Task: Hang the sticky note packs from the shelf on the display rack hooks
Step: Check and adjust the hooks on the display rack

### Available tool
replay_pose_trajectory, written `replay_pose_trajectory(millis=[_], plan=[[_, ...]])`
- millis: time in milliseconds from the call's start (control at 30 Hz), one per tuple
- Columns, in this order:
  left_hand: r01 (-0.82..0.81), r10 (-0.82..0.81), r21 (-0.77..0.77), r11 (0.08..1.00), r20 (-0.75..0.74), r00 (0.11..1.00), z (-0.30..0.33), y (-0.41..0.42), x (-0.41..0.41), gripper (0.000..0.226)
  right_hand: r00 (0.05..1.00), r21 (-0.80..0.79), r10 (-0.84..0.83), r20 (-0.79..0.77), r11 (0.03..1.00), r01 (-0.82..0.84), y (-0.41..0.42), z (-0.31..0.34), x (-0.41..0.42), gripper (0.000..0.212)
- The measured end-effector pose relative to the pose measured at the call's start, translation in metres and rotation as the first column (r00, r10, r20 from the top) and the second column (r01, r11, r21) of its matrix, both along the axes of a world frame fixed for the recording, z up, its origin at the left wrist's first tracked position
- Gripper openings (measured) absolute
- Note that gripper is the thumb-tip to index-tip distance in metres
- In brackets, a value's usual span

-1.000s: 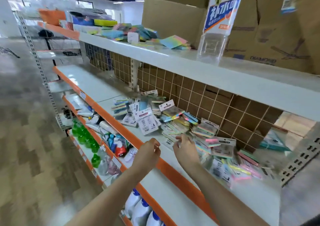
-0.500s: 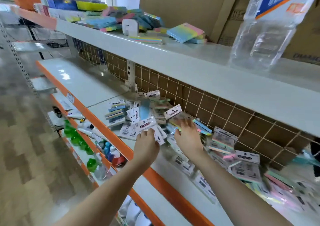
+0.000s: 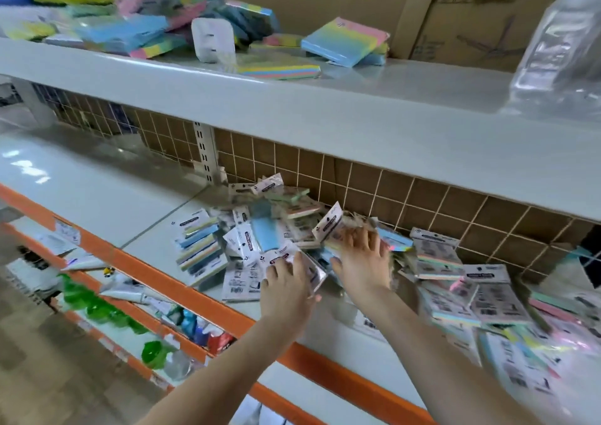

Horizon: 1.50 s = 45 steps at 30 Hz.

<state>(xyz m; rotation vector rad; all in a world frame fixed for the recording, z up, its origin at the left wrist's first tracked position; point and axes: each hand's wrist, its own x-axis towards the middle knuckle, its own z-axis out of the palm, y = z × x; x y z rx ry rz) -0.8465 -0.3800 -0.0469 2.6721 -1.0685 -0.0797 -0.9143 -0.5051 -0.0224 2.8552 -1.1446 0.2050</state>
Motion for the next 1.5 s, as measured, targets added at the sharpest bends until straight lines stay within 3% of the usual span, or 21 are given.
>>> replay_pose_trajectory(millis=[133, 333, 467, 533, 600, 700, 800, 900, 1000, 1067, 1133, 1300, 1433, 1500], plan=[[0.106, -0.105, -0.045, 0.993, 0.026, 0.994, 0.004, 0.016, 0.011, 0.071, 0.997, -0.070, -0.052, 0.051, 0.996, 0.056, 0.014, -0.005, -0.005, 0.051], [0.219, -0.213, -0.115, 0.969, 0.059, 0.975, 0.024, 0.037, 0.030, 0.036, 0.992, -0.021, -0.127, 0.027, 0.992, 0.128, 0.023, -0.003, -0.016, 0.045], [0.254, -0.240, -0.400, 0.880, 0.085, 0.967, 0.044, 0.046, 0.039, 0.042, 0.982, 0.112, -0.134, 0.134, 0.986, 0.120, 0.026, 0.007, -0.037, 0.039], [0.251, -0.289, -0.522, 0.815, 0.008, 0.957, 0.053, 0.044, 0.040, 0.039, 0.947, 0.218, -0.196, 0.253, 0.966, 0.142, 0.025, 0.013, -0.050, 0.036], [0.158, -0.323, -0.618, 0.770, -0.165, 0.932, 0.058, 0.038, 0.038, 0.033, 0.899, 0.313, -0.271, 0.343, 0.936, 0.163, 0.023, 0.017, -0.062, 0.028], [-0.063, -0.367, -0.687, 0.724, -0.461, 0.808, 0.060, 0.025, 0.032, 0.013, 0.775, 0.443, -0.411, 0.480, 0.876, 0.190, 0.022, 0.019, -0.083, 0.005], [-0.111, -0.516, -0.745, 0.658, -0.553, 0.654, 0.057, 0.011, 0.015, 0.025, 0.521, 0.662, -0.632, 0.574, 0.732, 0.159, 0.022, 0.020, -0.114, 0.021], [-0.185, -0.563, -0.714, 0.675, -0.660, 0.497, 0.054, -0.001, -0.009, 0.019, 0.269, 0.812, -0.773, 0.574, 0.579, -0.070, 0.027, 0.021, -0.150, 0.020], [-0.227, -0.525, -0.632, 0.741, -0.755, 0.393, 0.046, -0.015, -0.035, 0.012, 0.018, 0.824, -0.870, 0.493, 0.461, -0.329, 0.031, 0.024, -0.184, 0.027], [-0.247, -0.504, -0.585, 0.773, -0.802, 0.321, 0.046, -0.022, -0.056, 0.018, -0.093, 0.813, -0.902, 0.421, 0.421, -0.402, 0.034, 0.026, -0.204, 0.020], [-0.238, -0.504, -0.560, 0.793, -0.824, 0.258, 0.049, -0.026, -0.079, 0.022, -0.135, 0.806, -0.904, 0.406, 0.424, -0.412, 0.038, 0.027, -0.225, 0.010], [-0.220, -0.545, -0.565, 0.795, -0.825, 0.151, 0.058, -0.031, -0.135, 0.016, -0.216, 0.781, -0.897, 0.386, 0.443, -0.442, 0.055, 0.034, -0.275, 0.034], [-0.203, -0.547, -0.569, 0.797, -0.822, 0.157, 0.065, -0.030, -0.201, 0.018, -0.217, 0.825, -0.897, 0.384, 0.440, -0.354, 0.073, 0.042, -0.337, 0.054], [-0.155, -0.538, -0.569, 0.808, -0.819, 0.202, 0.068, -0.027, -0.234, 0.026, -0.202, 0.844, -0.895, 0.398, 0.443, -0.302, 0.082, 0.047, -0.366, 0.048]])
